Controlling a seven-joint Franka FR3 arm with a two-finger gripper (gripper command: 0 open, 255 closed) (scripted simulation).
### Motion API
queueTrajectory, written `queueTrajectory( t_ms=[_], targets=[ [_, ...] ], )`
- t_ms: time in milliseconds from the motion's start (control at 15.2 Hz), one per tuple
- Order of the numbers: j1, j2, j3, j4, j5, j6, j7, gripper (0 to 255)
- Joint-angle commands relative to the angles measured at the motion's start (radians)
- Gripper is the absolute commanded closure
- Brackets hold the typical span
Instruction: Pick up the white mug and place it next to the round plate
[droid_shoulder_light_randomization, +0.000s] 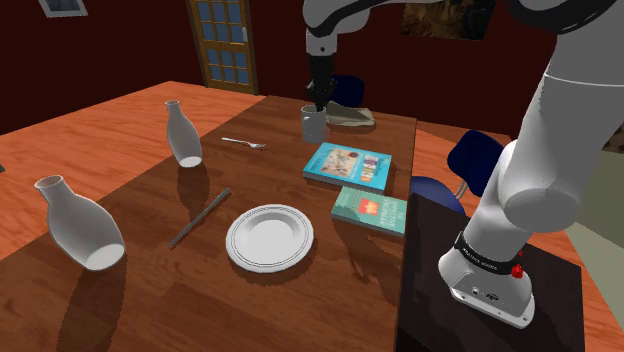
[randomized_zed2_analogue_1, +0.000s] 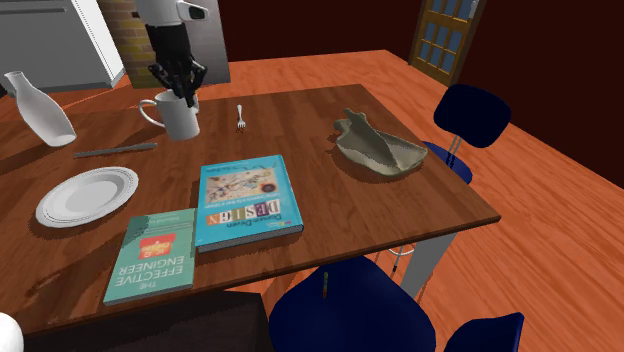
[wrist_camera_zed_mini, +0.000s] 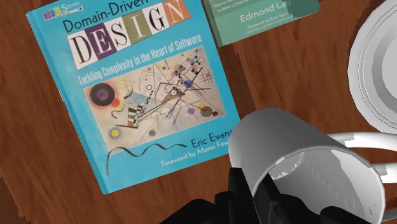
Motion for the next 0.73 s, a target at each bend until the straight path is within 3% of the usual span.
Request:
queueTrajectory(
  t_ms=[0,660],
  targets=[
    [0.024,0.011,0.022,0.013,0.005,-0.001,0.046,255],
    [0.129,0.166,0.107,0.208,0.031,-0.039,0.232,255]
  ],
)
